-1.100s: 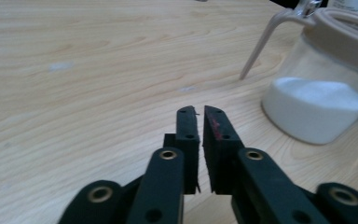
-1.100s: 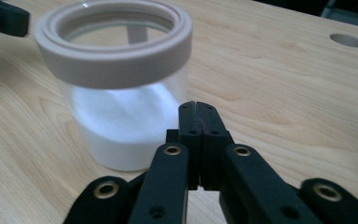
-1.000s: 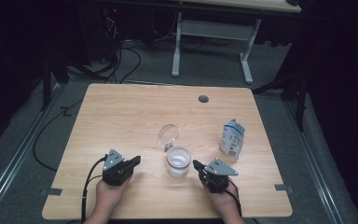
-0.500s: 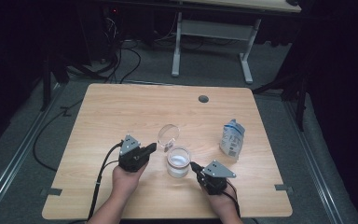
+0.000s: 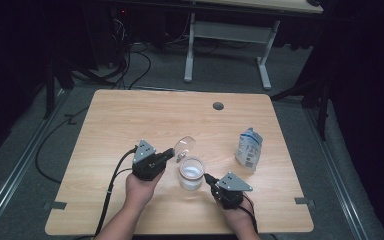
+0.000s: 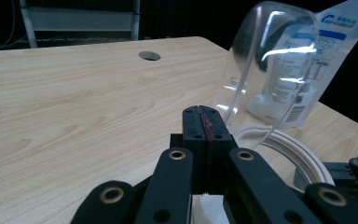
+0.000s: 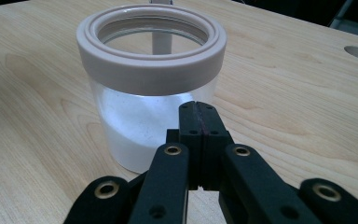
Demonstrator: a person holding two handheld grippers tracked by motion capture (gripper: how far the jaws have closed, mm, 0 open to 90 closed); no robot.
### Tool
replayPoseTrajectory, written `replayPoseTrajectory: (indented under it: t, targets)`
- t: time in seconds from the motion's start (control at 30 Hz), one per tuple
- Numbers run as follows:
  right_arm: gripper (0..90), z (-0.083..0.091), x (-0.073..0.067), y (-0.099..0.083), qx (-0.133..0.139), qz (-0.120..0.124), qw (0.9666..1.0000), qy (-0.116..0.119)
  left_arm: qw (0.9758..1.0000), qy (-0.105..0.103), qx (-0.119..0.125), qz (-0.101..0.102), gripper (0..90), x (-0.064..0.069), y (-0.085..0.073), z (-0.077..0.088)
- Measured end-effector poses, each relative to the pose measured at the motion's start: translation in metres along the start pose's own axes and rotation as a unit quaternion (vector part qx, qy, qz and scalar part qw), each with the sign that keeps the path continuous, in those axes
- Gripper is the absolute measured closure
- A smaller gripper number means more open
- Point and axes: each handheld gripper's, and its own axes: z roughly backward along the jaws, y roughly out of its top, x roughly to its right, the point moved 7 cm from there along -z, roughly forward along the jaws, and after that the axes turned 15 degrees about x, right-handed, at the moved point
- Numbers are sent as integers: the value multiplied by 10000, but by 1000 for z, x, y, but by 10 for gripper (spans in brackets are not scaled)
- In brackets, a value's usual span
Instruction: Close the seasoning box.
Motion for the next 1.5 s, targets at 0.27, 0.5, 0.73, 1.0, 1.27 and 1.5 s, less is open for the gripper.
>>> replayPoseTrajectory:
  t: [0.27,0.5,0.73,1.0,1.27,1.5]
  targets:
    - [900,0,0,0,-10,52,10000,-5,9999,-125,-3,1,899,7,-5,3]
    - [900,0,0,0,0,54,10000,-6,10000,9,-54,-75,898,-4,-10,12]
    - [900,0,5,3,39,-9,10000,-67,9981,464,-338,-215,887,-40,-37,45]
    - [900,-5,12,10,97,15,9997,-210,9898,1116,-743,-490,795,-89,-53,97]
    - [900,-10,17,14,109,39,9993,-355,9866,1502,-511,-390,637,-112,-61,137]
    - [900,-11,11,17,107,152,9991,-371,9880,1408,-574,-285,626,-110,-67,135]
